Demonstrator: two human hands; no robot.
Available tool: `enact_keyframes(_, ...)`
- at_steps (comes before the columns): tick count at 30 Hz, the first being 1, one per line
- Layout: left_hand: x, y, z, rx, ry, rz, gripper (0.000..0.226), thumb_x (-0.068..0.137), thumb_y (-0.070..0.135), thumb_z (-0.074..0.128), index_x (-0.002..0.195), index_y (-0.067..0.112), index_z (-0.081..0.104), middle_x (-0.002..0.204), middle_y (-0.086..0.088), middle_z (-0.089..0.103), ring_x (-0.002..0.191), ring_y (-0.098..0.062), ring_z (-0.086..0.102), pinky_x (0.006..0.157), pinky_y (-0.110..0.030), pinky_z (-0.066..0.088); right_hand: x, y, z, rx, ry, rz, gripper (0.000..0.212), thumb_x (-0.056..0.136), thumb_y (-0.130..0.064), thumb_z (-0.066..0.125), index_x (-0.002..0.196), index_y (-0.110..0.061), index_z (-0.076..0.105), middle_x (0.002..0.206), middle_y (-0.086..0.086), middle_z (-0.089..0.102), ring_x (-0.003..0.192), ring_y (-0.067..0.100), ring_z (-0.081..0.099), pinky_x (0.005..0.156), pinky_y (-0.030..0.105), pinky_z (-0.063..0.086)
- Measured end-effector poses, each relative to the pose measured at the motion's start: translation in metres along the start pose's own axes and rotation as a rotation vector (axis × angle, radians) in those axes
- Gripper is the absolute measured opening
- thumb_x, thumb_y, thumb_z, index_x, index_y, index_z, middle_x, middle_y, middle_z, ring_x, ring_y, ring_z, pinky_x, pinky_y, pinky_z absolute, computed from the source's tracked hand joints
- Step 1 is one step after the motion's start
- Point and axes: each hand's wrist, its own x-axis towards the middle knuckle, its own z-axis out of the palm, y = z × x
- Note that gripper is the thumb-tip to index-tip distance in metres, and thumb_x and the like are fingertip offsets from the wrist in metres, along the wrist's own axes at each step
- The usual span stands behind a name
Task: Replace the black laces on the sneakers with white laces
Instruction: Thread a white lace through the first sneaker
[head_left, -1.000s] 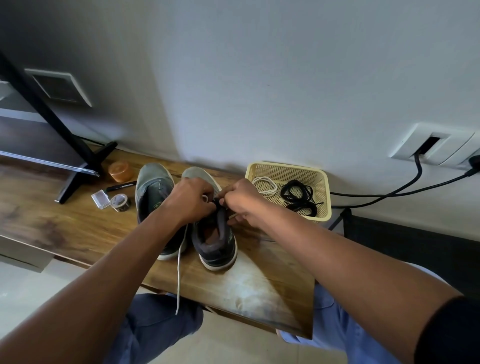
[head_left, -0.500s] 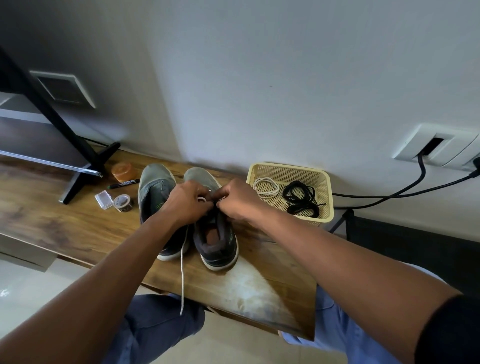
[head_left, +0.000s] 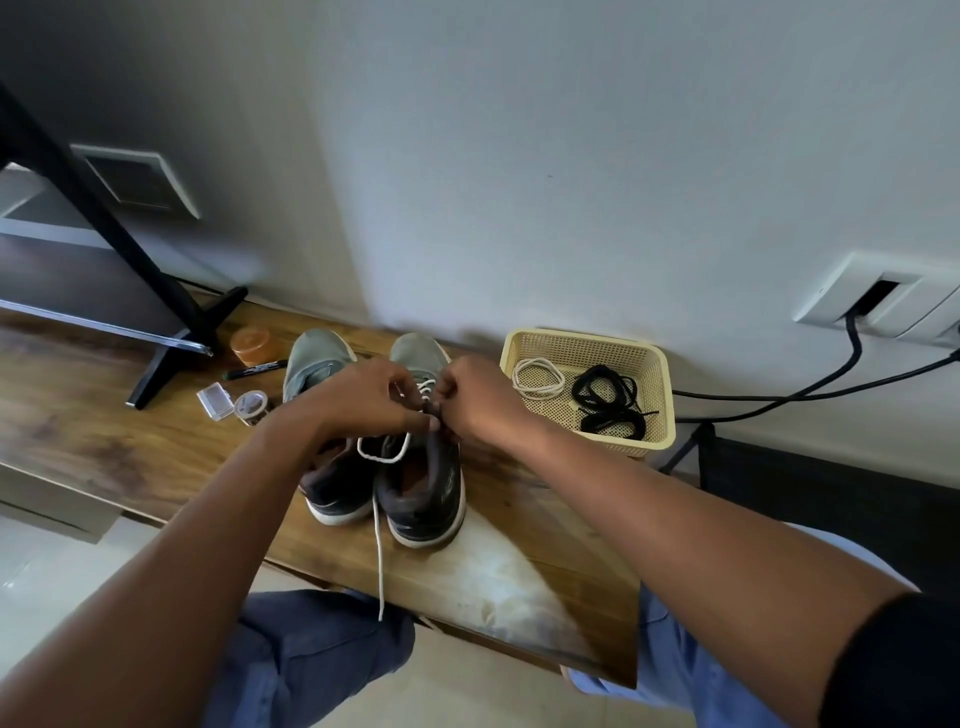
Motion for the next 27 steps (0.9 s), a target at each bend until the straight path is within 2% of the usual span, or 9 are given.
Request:
enact_keyframes(2, -0.002, 0.002, 0.002, 0.028, 0.021, 0.032, 0.049, 0.072, 0.048, 0.091, 0.110, 0.034, 0.062, 0.082, 0.012, 0.064, 0.078, -0.005, 0.062, 0.065, -0.026, 0.044, 0.001, 0.000, 0.000, -0.072, 0.010, -0.040, 0.008, 0.084, -0.008, 0.067, 0.083, -0.005, 0.074, 0.089, 0.013, 0.074, 0.088, 0.030, 0.069, 0.072, 0.036, 0.055)
enact_keyframes(5, -0.003, 0.006, 0.007, 0.122, 0.037, 0.075, 0.059, 0.068, 0.050, 0.093, 0.117, 0.032, 0.067, 0.085, 0.014, 0.062, 0.086, -0.013, 0.062, 0.073, -0.030, 0.046, 0.001, 0.001, 0.002, -0.094, 0.038, -0.080, 0.015, 0.088, -0.011, 0.059, 0.085, -0.001, 0.070, 0.090, 0.018, 0.071, 0.087, 0.035, 0.067, 0.070, 0.038, 0.050)
enact_keyframes(9, -0.003, 0.003, 0.007, 0.141, 0.047, 0.027, 0.062, 0.062, 0.060, 0.092, 0.115, 0.036, 0.072, 0.114, 0.002, 0.065, 0.107, -0.020, 0.064, 0.087, -0.035, 0.052, 0.002, 0.002, -0.007, 0.005, 0.170, -0.031, 0.011, 0.089, -0.010, 0.053, 0.090, -0.009, 0.064, 0.093, 0.011, 0.069, 0.090, 0.033, 0.065, 0.075, 0.037, 0.051)
enact_keyframes(13, -0.003, 0.002, 0.007, 0.230, 0.081, 0.034, 0.067, 0.059, 0.074, 0.087, 0.117, 0.043, 0.072, 0.112, 0.003, 0.052, 0.113, -0.024, 0.057, 0.095, -0.038, 0.045, 0.012, -0.008, -0.033, 0.579, 0.337, 0.132, 0.015, 0.096, -0.007, 0.039, 0.090, -0.013, 0.052, 0.089, 0.014, 0.072, 0.085, 0.037, 0.072, 0.082, 0.054, 0.059)
enact_keyframes(15, -0.005, 0.000, 0.007, 0.267, 0.083, 0.019, 0.069, 0.059, 0.079, 0.083, 0.118, 0.047, 0.071, 0.115, 0.002, 0.049, 0.122, -0.029, 0.050, 0.105, -0.043, 0.042, 0.015, -0.016, -0.048, 0.926, 0.350, 0.168, 0.017, 0.100, -0.004, 0.032, 0.095, -0.012, 0.045, 0.085, 0.019, 0.070, 0.072, 0.038, 0.073, 0.067, 0.049, 0.062)
enact_keyframes(17, -0.005, 0.000, 0.007, 0.286, 0.070, 0.002, 0.070, 0.058, 0.082, 0.080, 0.120, 0.051, 0.069, 0.124, 0.001, 0.051, 0.129, -0.033, 0.044, 0.109, -0.047, 0.041, 0.016, -0.020, -0.066, 1.093, 0.430, 0.154, 0.018, 0.100, -0.001, 0.029, 0.098, -0.012, 0.043, 0.076, 0.018, 0.063, 0.053, 0.030, 0.063, 0.051, 0.039, 0.056)
enact_keyframes(21, -0.006, 0.000, 0.007, 0.291, 0.066, -0.005, 0.074, 0.058, 0.085, 0.078, 0.125, 0.055, 0.065, 0.130, 0.001, 0.051, 0.134, -0.035, 0.041, 0.110, -0.050, 0.040, 0.021, -0.016, -0.090, 1.090, 0.646, 0.202, 0.022, 0.092, -0.003, 0.030, 0.094, -0.017, 0.046, 0.070, 0.007, 0.052, 0.052, 0.018, 0.040, 0.045, 0.025, 0.034)
enact_keyframes(25, -0.003, -0.001, 0.008, 0.303, 0.056, -0.007, 0.074, 0.060, 0.084, 0.077, 0.126, 0.055, 0.064, 0.131, 0.000, 0.052, 0.134, -0.034, 0.042, 0.111, -0.049, 0.037, 0.023, -0.015, -0.083, 0.866, 0.655, 0.204, 0.019, 0.095, -0.010, 0.036, 0.091, -0.023, 0.049, 0.085, 0.007, 0.061, 0.074, 0.024, 0.050, 0.069, 0.038, 0.040)
enact_keyframes(27, -0.004, 0.000, 0.006, 0.294, 0.058, 0.005, 0.077, 0.061, 0.080, 0.080, 0.129, 0.050, 0.060, 0.130, 0.002, 0.053, 0.132, -0.030, 0.044, 0.110, -0.047, 0.038, 0.019, -0.014, -0.080, 0.754, 0.644, 0.136, 0.020, 0.092, -0.010, 0.042, 0.090, -0.024, 0.055, 0.082, 0.001, 0.065, 0.071, 0.022, 0.056, 0.068, 0.035, 0.044)
